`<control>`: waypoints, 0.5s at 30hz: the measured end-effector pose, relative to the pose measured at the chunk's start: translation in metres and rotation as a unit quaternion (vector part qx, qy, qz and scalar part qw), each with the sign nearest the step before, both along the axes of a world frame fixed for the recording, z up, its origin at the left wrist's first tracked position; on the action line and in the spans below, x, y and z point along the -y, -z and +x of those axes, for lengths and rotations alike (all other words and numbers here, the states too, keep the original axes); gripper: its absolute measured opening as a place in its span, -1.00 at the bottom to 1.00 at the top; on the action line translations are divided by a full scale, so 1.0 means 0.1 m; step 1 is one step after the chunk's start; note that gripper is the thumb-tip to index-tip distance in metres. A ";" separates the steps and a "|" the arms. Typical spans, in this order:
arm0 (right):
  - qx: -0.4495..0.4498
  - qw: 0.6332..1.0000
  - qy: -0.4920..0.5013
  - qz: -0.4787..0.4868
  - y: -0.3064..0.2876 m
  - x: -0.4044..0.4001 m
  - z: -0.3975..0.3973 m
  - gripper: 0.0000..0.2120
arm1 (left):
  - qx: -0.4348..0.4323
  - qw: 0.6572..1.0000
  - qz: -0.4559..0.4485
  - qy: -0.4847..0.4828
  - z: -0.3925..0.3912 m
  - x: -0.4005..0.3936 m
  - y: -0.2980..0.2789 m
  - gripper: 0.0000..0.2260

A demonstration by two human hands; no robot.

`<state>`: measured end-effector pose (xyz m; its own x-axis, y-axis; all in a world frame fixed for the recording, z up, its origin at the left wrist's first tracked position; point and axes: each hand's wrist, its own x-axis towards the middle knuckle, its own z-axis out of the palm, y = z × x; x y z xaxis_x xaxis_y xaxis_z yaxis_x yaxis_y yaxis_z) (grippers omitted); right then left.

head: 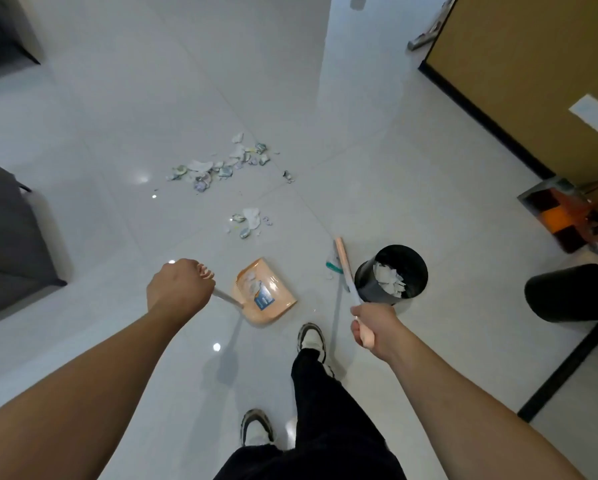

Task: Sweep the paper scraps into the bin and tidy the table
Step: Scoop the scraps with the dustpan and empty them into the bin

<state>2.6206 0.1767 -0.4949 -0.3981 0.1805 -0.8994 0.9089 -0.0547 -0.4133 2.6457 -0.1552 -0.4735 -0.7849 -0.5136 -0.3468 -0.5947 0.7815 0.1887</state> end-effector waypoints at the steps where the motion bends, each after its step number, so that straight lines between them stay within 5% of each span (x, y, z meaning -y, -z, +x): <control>1: 0.011 1.000 0.010 -0.021 0.03 0.01 -0.12 -0.96 | 0.006 1.000 -0.004 0.000 -0.09 -0.01 0.01 -0.88; 7: 0.019 0.988 0.077 -0.134 -0.06 -0.27 -0.89 -0.89 | 0.027 1.000 -0.006 0.008 -0.78 -0.23 -0.02 -0.88; 15: -0.022 0.995 0.098 0.004 0.00 -0.38 -1.71 -0.90 | 0.050 0.998 -0.035 0.019 -1.39 -0.40 0.02 -0.84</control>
<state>2.4499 0.2143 -0.4945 -0.3941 0.2666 -0.8796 0.8618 -0.2254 -0.4544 2.5065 -0.1155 -0.4752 -0.7673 -0.5103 -0.3884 -0.5779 0.8128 0.0739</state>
